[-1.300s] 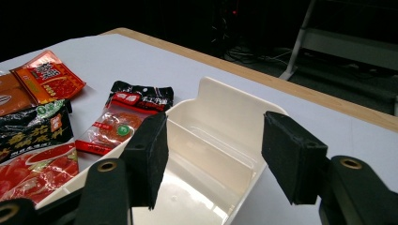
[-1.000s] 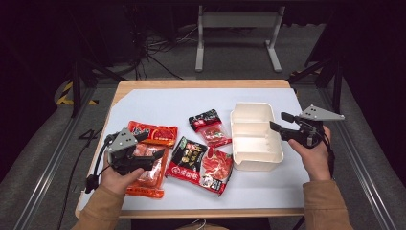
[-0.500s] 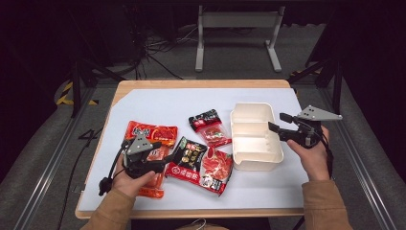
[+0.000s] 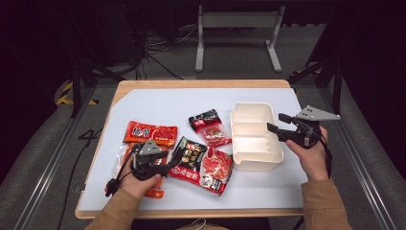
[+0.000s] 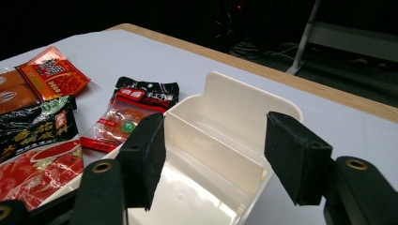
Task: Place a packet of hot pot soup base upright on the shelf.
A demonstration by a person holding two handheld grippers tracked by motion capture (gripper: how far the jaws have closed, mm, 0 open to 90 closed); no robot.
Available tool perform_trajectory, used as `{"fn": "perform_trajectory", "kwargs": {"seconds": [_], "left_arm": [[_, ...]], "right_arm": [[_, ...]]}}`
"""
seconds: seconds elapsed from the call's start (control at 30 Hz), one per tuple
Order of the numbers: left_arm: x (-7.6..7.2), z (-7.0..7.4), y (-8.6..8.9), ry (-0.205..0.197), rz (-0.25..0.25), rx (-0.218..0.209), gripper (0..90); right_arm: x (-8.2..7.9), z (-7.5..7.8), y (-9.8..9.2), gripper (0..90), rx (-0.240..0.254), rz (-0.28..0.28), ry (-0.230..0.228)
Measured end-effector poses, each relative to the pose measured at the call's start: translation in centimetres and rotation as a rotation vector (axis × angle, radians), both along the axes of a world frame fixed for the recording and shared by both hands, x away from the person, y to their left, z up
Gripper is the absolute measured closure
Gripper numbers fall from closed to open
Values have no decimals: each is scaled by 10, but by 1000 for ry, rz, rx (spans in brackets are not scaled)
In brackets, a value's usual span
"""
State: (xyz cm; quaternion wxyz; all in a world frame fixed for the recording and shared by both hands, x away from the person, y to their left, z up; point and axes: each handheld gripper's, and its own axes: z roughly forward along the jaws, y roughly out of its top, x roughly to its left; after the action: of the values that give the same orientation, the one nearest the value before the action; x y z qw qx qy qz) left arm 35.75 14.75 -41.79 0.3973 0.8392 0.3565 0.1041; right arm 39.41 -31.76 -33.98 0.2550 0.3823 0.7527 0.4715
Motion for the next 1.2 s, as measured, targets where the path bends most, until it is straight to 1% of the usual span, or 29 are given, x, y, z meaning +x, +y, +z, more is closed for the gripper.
{"fn": "perform_trajectory", "kwargs": {"seconds": [0.03,0.07,0.13,0.2,0.23,0.27,0.3,0.33,0.4,0.43,0.47,0.5,0.57,0.7,0.77,0.8,0.83,0.87,0.9,0.97,1.0,1.03,1.2], "left_arm": [[1,-1,0,8,1,2,487],[2,-3,0,31,-5,-1,481],[4,-6,0,48,-6,6,481],[5,-8,0,63,-2,24,481],[7,-10,0,77,-1,32,477],[7,-12,-1,87,-1,31,471],[7,-12,-1,87,-1,31,467],[8,-13,-1,97,-3,38,467],[9,-15,-3,103,-13,49,459],[9,-16,-4,116,-13,48,459],[10,-17,-4,132,-25,42,463],[11,-18,-4,157,-39,25,473],[12,-18,-5,154,-41,30,481],[11,-21,-6,158,-44,16,493],[10,-23,-6,157,-33,-1,500],[10,-24,-6,171,-28,-13,505],[10,-25,-6,186,-24,-25,533],[10,-25,-6,186,-24,-25,544],[10,-26,-5,197,-21,-40,544],[10,-27,-4,206,-18,-54,573],[10,-28,-5,209,-15,-68,605],[10,-28,-4,219,-12,-75,617],[11,-28,-3,223,-1,-73,702]], "right_arm": [[0,0,0,386,-2,1,0],[0,0,0,385,-2,2,0],[0,0,1,384,-3,2,1],[1,-1,1,383,-4,3,2],[1,-1,1,382,-2,3,2],[1,-1,2,382,-4,1,3],[1,-1,2,382,-4,1,3],[1,-1,2,382,-5,0,4],[1,-2,2,383,-8,-2,7],[1,-2,2,383,-8,-3,9],[2,-2,2,383,-7,-4,10],[2,-2,2,383,-7,-3,10],[2,-3,2,383,-11,-3,12],[2,-3,3,382,-9,-3,15],[2,-4,3,380,-8,-2,16],[2,-4,3,379,-7,-1,17],[3,-4,4,379,-8,0,17],[3,-4,4,377,-8,0,17],[3,-4,4,377,-8,0,17],[3,-4,4,376,-10,2,17],[3,-4,4,375,-10,2,17],[3,-4,5,374,-7,2,17],[3,-4,5,370,-6,4,18]]}}
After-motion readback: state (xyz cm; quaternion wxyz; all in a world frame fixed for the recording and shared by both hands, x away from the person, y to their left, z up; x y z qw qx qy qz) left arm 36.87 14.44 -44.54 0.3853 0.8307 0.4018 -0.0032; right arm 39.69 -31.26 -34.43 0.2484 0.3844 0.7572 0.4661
